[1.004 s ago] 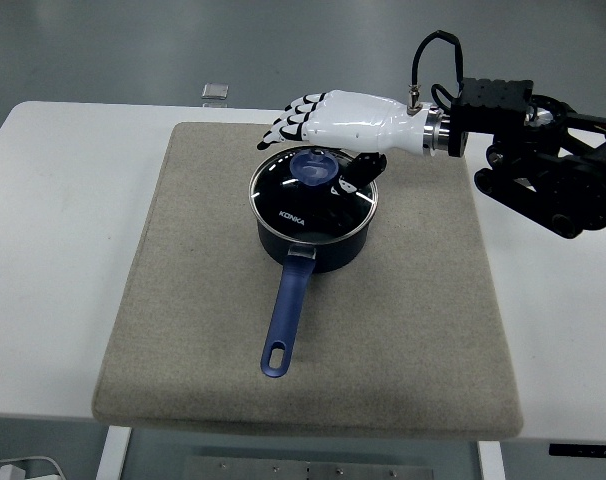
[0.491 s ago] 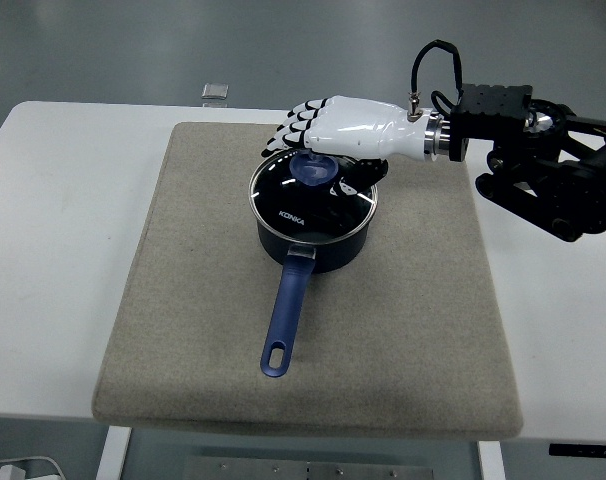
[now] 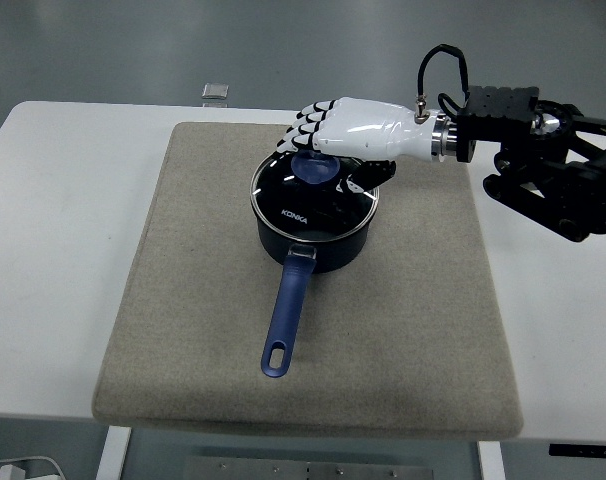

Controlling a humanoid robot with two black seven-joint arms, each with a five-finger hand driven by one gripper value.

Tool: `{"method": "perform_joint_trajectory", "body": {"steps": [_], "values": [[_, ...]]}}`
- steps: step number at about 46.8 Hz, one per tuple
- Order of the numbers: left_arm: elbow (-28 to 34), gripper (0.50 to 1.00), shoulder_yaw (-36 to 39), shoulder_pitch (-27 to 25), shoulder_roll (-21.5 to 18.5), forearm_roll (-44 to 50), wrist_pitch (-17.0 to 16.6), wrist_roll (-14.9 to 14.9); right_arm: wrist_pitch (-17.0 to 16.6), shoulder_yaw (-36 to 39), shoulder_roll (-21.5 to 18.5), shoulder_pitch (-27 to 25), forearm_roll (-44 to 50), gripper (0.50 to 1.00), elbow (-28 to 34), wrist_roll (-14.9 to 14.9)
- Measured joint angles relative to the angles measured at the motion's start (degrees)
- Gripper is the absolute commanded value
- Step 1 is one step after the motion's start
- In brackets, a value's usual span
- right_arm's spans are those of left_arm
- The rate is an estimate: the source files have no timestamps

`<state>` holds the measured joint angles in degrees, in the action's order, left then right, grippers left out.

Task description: Lift the pot lid and place it to the right of the pot.

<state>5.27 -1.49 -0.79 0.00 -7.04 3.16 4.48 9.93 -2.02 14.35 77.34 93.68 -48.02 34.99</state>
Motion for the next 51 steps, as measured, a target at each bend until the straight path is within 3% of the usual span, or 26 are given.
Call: {"method": "perform_joint_trajectory", "body": {"steps": [51], "values": [[0.00,1.000,0.00,0.00,0.00,0.01,0.00,0.00,-0.26,-0.76,0.15,0.09,-0.26,0.903,-0.90,0.01]]}}
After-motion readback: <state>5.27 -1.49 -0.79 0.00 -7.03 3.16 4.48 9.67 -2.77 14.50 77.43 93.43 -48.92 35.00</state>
